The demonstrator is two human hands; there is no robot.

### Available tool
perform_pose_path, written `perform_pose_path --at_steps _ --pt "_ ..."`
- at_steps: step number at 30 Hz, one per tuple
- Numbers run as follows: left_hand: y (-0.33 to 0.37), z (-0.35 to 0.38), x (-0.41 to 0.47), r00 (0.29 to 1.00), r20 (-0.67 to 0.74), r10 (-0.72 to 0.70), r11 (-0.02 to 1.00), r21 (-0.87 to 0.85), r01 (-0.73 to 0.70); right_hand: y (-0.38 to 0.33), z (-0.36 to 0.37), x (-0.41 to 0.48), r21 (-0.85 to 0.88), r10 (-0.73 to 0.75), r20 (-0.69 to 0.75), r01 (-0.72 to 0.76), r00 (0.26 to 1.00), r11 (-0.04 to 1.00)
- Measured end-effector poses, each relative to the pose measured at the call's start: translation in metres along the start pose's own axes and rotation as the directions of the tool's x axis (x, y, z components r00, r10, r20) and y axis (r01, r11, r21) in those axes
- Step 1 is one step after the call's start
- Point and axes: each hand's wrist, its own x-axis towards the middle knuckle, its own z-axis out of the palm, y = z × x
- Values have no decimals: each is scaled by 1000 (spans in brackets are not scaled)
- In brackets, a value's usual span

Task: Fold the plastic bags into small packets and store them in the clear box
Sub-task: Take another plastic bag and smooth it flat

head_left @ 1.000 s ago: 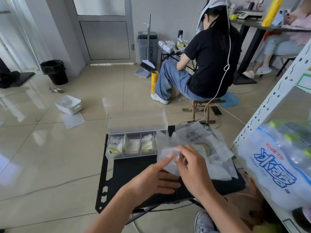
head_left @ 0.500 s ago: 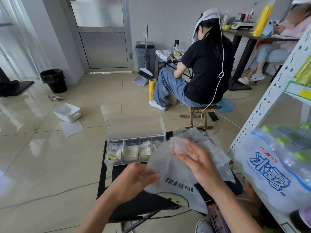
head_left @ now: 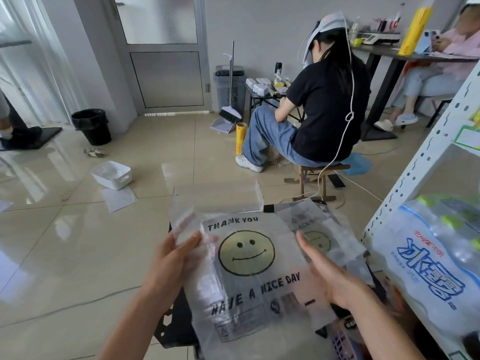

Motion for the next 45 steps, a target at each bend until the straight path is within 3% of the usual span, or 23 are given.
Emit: perform_pose_path --at_steps 6,10,14,18,22,26,31,34,40,45 --pt "-3 -10 1 988 10 -157 952 267 149 0 5 16 137 -240 137 221 961 965" --pt "-1 -19 2 969 80 -234 938 280 204 -2 10 23 145 -205 110 189 973 971" --pt "8 -25 3 972 165 -169 961 246 125 -4 -2 32 325 -304 228 222 925 919" --pt "3 -28 6 975 124 -183 923 362 127 0 1 34 213 -231 151 196 961 957" --pt "11 -25 6 985 111 -131 973 207 106 -9 -7 32 343 -307 53 271 950 899" --pt "11 -28 6 986 110 -124 937 341 80 -14 -8 29 234 -314 2 305 950 923" --pt "13 -25 7 983 185 9 967 247 -55 -16 -8 30 338 -416 -30 401 909 852" --pt "10 -29 11 977 199 73 962 246 -122 -17 -6 31 410 -419 -16 388 908 825" --pt "18 -32 6 970 241 29 965 245 -90 -17 -15 24 211 -458 140 426 878 880" --pt "19 -38 8 964 255 -77 970 245 12 -18 -20 20 82 -505 122 498 855 863"
